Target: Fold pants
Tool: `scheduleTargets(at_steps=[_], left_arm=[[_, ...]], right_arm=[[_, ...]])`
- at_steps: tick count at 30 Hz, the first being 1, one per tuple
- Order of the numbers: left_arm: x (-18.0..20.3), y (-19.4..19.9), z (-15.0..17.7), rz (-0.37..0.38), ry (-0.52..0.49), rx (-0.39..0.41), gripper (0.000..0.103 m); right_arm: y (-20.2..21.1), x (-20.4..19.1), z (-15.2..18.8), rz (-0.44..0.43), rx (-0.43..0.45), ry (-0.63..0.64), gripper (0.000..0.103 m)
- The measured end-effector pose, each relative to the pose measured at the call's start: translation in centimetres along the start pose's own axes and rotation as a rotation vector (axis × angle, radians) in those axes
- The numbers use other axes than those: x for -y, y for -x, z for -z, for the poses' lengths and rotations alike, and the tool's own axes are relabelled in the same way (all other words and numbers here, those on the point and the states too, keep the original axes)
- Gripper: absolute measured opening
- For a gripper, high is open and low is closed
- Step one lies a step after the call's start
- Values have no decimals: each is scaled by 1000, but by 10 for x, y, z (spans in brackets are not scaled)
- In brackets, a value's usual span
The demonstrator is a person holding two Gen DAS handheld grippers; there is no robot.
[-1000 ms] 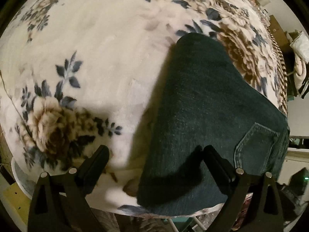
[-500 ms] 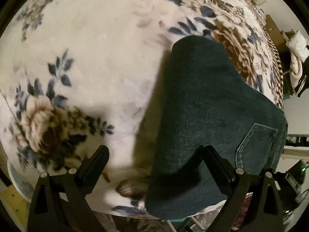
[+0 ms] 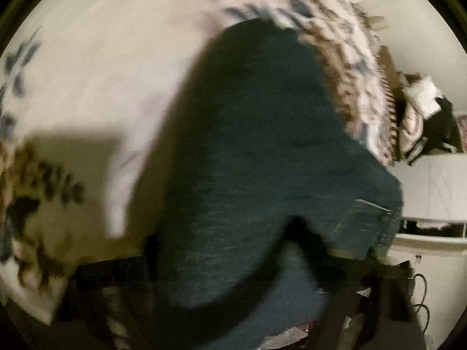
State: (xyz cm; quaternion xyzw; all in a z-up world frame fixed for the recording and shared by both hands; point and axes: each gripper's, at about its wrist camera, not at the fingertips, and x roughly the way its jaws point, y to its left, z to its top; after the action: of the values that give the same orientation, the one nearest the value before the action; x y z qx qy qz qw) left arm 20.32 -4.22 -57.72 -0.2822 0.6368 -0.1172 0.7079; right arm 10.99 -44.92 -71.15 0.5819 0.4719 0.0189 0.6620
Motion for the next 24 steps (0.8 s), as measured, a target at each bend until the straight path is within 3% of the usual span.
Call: scheduleTargets(at_steps=[4,8,16,20,24], left_arm=[[9,6,-1,-17,-45,34,28],[26,23,5,-32,-97,69,16],[68,83,-7,-42,-189,157,14],[87,116,-32,-18,-205,212,14],[104,130,-83,2,-218,257,14]], right_arm=[[8,-2,4,44,47,13,48],[13,-20,11,101,76,42,25],[37,-106,31,99,106,148,21],[52,-156,31,60,133,206,20],[50,-209,14,19,165,234,20]])
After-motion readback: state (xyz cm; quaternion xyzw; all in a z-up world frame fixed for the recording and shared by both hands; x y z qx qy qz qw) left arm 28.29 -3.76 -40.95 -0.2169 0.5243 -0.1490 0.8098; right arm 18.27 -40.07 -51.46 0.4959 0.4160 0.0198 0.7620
